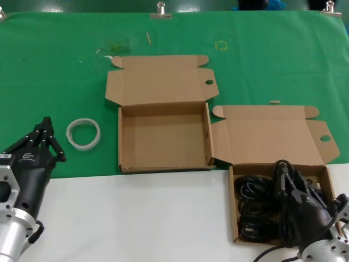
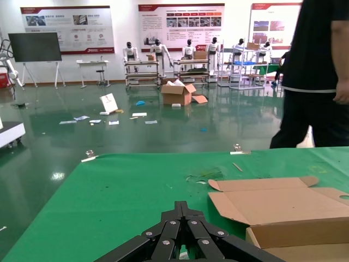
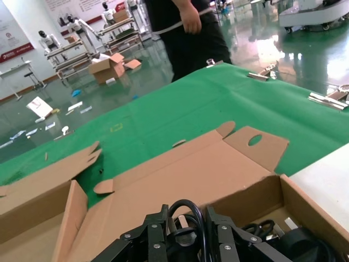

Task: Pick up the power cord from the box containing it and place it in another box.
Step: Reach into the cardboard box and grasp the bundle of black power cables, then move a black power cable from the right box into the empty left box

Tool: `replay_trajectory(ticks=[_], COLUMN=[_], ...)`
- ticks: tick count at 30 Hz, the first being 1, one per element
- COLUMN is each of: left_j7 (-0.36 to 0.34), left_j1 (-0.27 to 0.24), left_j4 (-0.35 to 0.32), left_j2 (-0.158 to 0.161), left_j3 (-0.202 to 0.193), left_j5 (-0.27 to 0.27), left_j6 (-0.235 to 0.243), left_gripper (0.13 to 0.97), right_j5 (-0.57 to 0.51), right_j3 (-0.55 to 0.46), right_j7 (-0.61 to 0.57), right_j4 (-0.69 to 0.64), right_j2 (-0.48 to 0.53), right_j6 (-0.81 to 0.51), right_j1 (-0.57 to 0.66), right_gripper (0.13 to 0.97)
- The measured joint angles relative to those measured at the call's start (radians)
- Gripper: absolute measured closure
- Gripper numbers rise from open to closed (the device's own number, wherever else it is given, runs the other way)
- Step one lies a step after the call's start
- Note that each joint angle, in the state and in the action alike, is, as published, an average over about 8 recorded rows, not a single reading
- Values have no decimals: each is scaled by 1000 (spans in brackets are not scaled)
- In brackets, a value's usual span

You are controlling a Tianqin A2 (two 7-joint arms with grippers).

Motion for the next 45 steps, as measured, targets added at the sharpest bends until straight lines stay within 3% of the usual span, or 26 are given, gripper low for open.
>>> replay_trajectory(ticks=[14, 26, 34, 41, 45], left_j7=[0, 0, 0, 0, 0], left_j1=[0, 0, 0, 0, 0], left_j4=[0, 0, 0, 0, 0], left_j2=[0, 0, 0, 0, 0], left_j3=[0, 0, 0, 0, 0], left_j5=[0, 0, 0, 0, 0], left_j6=[0, 0, 0, 0, 0], left_gripper=[957, 957, 957, 957, 957], right_j5=[148, 329, 408, 438, 418], right_j3=[-159, -355, -461, -555, -562], right_j7=[-59, -103, -70, -6, 17], right_j4=[175, 223, 57, -243, -431], right_j2=[143, 268, 290, 225, 160], right_j6=[150, 192, 120, 14, -54], right_j1=[17, 251, 477, 679, 770], right_gripper=[842, 870, 902, 916, 934])
